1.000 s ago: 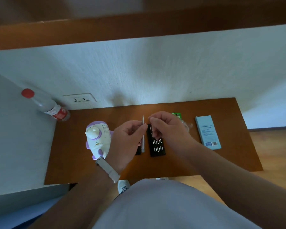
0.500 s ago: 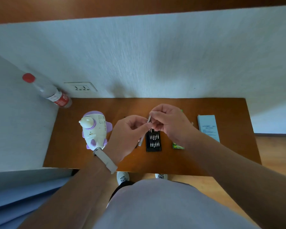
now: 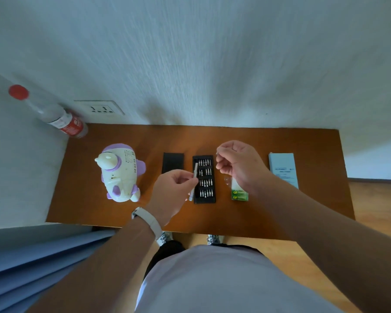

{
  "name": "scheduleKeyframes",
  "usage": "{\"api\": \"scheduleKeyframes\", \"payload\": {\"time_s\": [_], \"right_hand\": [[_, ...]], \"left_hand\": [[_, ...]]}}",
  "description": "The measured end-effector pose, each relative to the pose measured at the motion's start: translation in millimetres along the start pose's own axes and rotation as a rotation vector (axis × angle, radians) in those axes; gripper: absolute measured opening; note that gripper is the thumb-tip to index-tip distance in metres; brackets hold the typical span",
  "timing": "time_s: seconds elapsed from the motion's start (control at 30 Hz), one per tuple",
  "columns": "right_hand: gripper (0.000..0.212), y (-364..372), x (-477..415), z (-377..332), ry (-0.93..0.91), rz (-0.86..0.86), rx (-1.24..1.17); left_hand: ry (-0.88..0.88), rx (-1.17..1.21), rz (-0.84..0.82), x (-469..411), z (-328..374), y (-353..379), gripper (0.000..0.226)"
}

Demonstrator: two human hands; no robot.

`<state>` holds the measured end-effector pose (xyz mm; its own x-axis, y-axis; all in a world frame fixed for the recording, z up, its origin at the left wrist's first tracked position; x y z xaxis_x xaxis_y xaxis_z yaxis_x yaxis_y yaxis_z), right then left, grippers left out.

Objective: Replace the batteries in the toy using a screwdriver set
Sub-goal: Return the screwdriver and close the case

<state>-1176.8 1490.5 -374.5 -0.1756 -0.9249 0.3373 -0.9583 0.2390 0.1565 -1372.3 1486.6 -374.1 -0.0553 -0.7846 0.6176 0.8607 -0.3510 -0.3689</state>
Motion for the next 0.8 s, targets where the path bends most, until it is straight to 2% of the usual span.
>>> {"api": "scheduleKeyframes", "payload": {"time_s": [0.27, 0.5, 0.67, 0.8], "right_hand": [[0.007, -8, -21, 67, 0.134, -0.080, 0.268], [0.012, 4, -39, 82, -0.006, -0.208, 0.549], [0.013, 10, -46, 91, -0.026, -0.278, 0.702], [0.015, 13, -50, 94, -0.059, -0.317, 0.820]], "left_hand": [[-0.206, 0.001, 0.086, -43, -47, 16, 0.008], [-0.274, -0.036, 0.130, -67, -62, 28, 0.011], [-0.283, -0.094, 0.136, -76, -67, 34, 0.003], [-0.257, -0.143, 0.149, -81, -66, 37, 0.007]]}}
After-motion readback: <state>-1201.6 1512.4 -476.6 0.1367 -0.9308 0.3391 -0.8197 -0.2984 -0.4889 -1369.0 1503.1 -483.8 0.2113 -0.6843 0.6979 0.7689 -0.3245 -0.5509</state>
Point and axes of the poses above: each hand's wrist, its own x-axis away from the middle knuckle, its own y-axis out of the palm, z = x × y, the point moved 7 cm from there along -x, towards the middle knuckle, and after that the axes turned 15 degrees about -y, right-handed, at the moved point
